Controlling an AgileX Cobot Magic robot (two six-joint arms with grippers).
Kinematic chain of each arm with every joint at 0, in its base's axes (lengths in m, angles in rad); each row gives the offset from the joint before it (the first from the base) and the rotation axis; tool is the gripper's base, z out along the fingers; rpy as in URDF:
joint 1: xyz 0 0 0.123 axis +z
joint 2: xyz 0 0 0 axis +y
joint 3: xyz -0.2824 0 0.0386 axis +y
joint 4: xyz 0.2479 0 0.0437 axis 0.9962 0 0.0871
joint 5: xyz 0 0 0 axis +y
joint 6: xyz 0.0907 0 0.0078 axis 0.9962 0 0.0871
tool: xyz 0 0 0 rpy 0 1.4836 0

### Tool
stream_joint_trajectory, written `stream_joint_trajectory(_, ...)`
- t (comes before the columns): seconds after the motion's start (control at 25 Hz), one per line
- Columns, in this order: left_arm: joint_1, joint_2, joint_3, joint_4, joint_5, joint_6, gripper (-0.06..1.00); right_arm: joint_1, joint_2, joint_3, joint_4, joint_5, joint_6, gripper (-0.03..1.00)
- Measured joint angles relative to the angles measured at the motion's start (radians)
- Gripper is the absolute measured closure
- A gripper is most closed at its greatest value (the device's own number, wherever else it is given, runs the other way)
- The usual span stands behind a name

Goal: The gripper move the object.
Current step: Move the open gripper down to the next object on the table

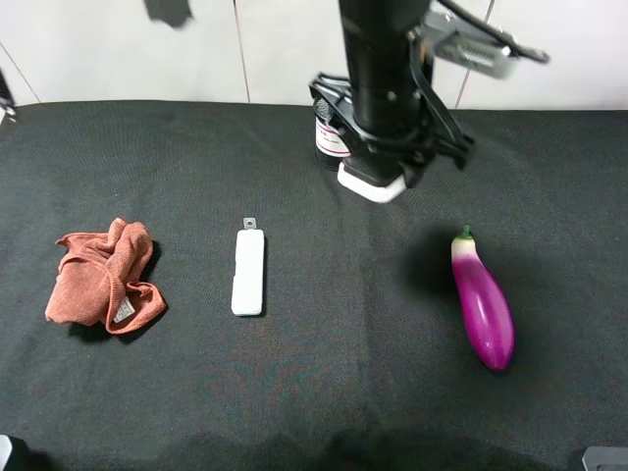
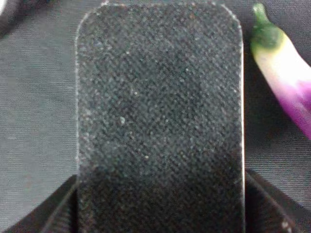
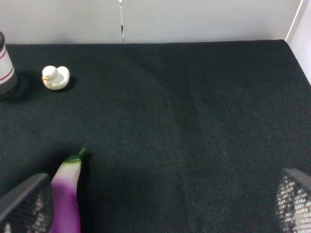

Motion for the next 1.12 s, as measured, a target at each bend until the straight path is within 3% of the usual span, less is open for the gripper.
stream_joint_trajectory(0.8,-0.098,0.154,0.017,0.020,-0.153,-0.220,0.26,0.000,0.000,0.000,0.000,0.000,0.000,0.27)
stream_joint_trajectory(1.12,-0.114,0.202,0.023,0.020,-0.164,-0.283,0.26,0.000,-0.001,0.000,0.000,0.000,0.000,0.27)
